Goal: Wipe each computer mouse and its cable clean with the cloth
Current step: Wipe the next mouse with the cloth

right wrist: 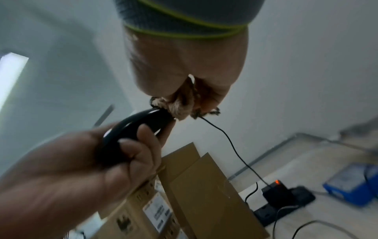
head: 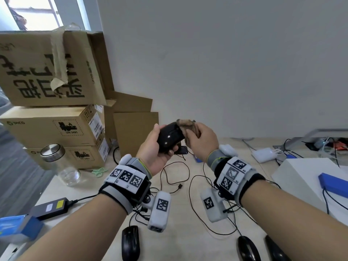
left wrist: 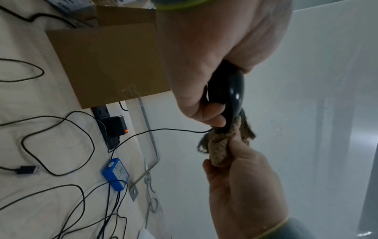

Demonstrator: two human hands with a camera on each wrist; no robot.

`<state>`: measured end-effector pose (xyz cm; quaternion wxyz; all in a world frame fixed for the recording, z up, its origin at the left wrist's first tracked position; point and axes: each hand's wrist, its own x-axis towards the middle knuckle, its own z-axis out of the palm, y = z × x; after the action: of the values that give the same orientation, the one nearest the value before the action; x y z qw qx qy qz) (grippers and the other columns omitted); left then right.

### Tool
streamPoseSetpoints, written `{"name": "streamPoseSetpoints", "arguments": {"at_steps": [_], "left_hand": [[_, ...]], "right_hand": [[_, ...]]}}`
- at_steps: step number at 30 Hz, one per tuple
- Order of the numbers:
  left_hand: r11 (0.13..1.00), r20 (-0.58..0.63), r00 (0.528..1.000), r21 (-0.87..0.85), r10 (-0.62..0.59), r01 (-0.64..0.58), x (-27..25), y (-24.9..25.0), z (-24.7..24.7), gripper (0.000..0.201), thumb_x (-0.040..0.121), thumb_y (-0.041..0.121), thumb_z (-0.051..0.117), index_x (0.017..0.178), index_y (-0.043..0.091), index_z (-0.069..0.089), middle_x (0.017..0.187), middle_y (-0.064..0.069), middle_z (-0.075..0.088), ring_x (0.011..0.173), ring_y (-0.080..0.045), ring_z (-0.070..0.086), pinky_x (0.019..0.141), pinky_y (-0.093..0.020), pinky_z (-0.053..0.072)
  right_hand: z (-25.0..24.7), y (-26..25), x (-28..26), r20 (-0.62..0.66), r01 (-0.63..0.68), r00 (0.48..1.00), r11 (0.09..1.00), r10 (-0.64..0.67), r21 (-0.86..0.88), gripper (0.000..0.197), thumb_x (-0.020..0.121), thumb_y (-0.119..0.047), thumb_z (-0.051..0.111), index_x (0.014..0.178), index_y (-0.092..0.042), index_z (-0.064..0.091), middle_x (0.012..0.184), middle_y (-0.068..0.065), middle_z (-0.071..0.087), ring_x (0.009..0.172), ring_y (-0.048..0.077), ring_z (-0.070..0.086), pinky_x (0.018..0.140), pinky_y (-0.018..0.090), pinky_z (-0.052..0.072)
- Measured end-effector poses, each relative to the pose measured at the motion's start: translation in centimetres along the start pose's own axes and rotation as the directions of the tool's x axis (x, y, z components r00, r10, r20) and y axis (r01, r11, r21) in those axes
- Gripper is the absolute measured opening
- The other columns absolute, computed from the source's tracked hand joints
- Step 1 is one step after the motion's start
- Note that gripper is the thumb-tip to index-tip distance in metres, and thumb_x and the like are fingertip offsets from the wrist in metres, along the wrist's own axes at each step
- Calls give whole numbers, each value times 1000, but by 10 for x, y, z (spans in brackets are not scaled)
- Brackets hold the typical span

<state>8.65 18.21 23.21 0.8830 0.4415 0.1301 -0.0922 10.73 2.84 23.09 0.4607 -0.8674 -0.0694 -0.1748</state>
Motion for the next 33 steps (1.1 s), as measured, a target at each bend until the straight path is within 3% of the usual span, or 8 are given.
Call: {"name": "streamPoseSetpoints", "arguments": {"at_steps": [2,5,9,15,18,24,27,33], "left_hand": [[1000,14,1000,9,20,-20,-3,0,4,37,99,50,43,111,23,64,94,-16,69,63,-25,60,55,-26,45],[998,3,998,-4,61,-61,-2,-1,9,40,99,52,40,113,23,64,100,-12,68,69,-22,63,59,-27,48],[995,12,996,45,89,-89,-6,-4,12,43,99,53,38,120,21,59,113,-10,66,90,-22,62,72,-31,49],[971,165,977,174,135,-164,-21,-2,3,33,92,6,60,121,19,53,113,-14,61,74,-28,62,57,-23,52],[929,159,971,297,179,-220,-19,2,-3,43,88,-4,62,127,7,47,117,-21,58,81,-26,65,65,-24,55],[705,141,924,608,355,-364,-24,-5,-2,21,81,-1,69,98,7,61,82,-8,69,67,-14,66,55,-18,48],[395,203,861,823,467,-408,-22,-4,-1,22,84,-4,58,77,16,61,67,5,62,64,-14,59,52,-21,46],[284,263,852,864,453,-417,-22,-2,-15,32,76,15,77,104,27,68,87,16,68,79,-1,63,68,-16,46]], "right_hand": [[3,-1,-1,-14,-62,998,998,62,5,13,93,-25,56,81,-30,58,76,-10,57,74,14,52,74,27,40],[9,-7,-15,-26,167,984,973,-174,-161,24,90,-32,60,111,-22,64,98,0,54,82,12,50,74,25,41],[11,-9,-24,-45,314,945,939,-323,-143,27,86,-27,64,111,-17,66,98,0,51,78,8,48,68,17,36],[-8,10,18,-77,-256,964,967,256,8,17,88,-32,56,80,-17,57,86,5,63,81,28,59,77,34,49],[-14,3,17,-141,-226,958,961,249,159,8,90,-26,59,93,-19,59,84,-4,61,83,24,61,81,36,52],[9,-27,-12,-79,139,987,990,-140,-20,23,83,-26,68,106,-25,68,100,-2,61,90,8,52,87,14,40],[20,-36,-33,53,438,899,895,-435,-87,27,78,-16,65,105,-16,70,102,3,56,88,12,53,78,14,41],[-7,-19,-4,46,15,999,981,-6,-192,4,89,-23,64,91,-21,67,93,-1,51,75,12,49,73,18,32]]}}
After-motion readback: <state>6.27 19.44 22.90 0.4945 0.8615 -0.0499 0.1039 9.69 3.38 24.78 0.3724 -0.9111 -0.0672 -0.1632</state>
